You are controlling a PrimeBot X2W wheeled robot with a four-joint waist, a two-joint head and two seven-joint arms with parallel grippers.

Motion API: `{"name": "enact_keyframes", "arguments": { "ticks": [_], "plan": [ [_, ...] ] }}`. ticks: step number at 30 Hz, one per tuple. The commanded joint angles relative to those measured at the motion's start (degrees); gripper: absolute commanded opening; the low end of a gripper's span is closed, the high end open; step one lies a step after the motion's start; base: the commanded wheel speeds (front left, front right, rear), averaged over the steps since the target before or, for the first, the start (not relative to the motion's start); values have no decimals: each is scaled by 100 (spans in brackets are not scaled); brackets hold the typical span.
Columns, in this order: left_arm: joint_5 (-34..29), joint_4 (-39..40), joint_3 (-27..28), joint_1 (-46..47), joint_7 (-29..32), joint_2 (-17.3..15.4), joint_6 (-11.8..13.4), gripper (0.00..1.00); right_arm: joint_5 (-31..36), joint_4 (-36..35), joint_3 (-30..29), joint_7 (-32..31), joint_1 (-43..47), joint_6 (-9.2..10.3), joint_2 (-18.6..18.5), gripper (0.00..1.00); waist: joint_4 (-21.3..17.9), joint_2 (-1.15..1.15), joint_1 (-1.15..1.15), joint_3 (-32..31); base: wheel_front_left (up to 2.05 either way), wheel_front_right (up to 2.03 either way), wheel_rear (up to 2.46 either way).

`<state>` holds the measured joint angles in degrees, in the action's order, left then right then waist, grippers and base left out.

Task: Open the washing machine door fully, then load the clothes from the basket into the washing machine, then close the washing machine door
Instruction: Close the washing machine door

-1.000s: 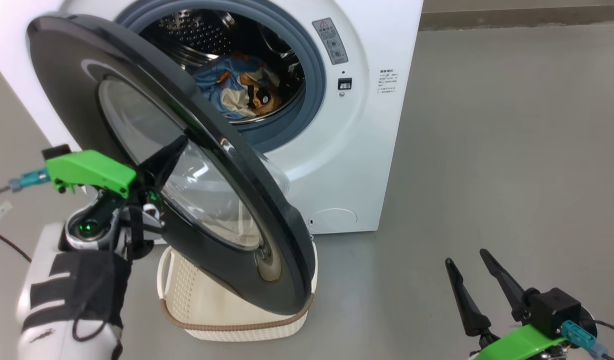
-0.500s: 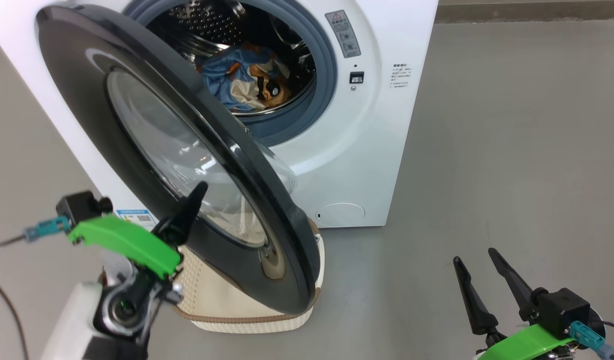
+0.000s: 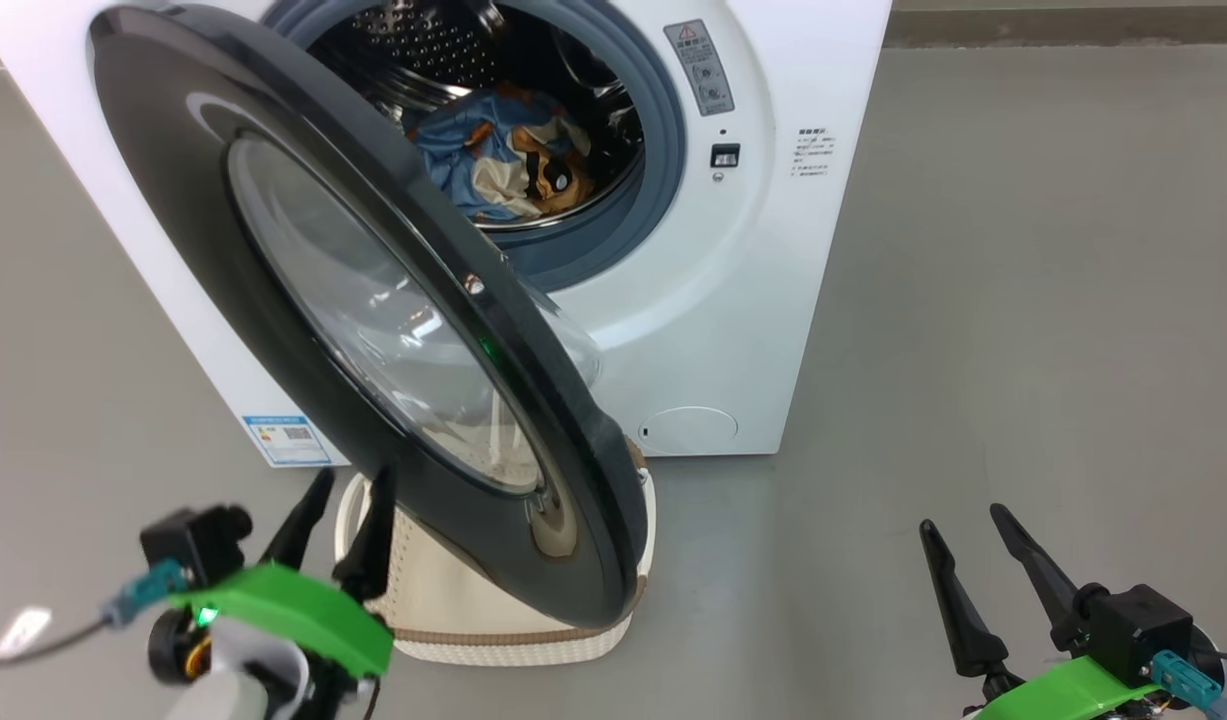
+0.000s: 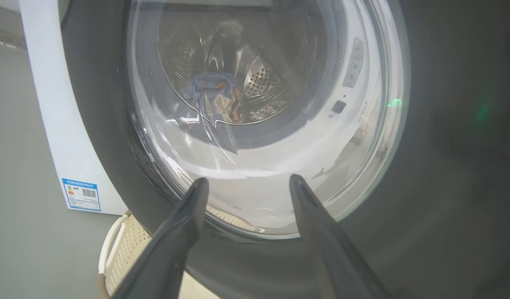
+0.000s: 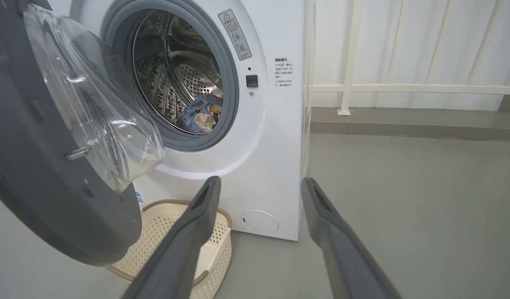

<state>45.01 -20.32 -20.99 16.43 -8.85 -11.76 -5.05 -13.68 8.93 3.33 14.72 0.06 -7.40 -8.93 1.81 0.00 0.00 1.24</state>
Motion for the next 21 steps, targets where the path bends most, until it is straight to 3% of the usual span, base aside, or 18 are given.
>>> {"name": "enact_keyframes", "arguments": {
  "ticks": [1,6,13,21],
  "plan": [
    [-155,73,174,45,-136,-166,58,100,48,-163,101,28,-46,-9,-67,100,-15,0,0,-13,0,0,0],
    [-631,-69,148,-310,-511,-158,318,100,61,-185,-6,28,68,-9,-50,100,-25,0,0,-51,0,0,0],
    [-1083,-55,382,-753,-610,-1,492,100,81,-210,-144,28,197,-9,-65,100,-7,0,0,-73,0,0,0],
    [-1757,230,887,-1248,-613,290,420,100,113,-240,-340,28,356,-9,-62,100,13,0,0,-140,0,0,0]
  ]
}}
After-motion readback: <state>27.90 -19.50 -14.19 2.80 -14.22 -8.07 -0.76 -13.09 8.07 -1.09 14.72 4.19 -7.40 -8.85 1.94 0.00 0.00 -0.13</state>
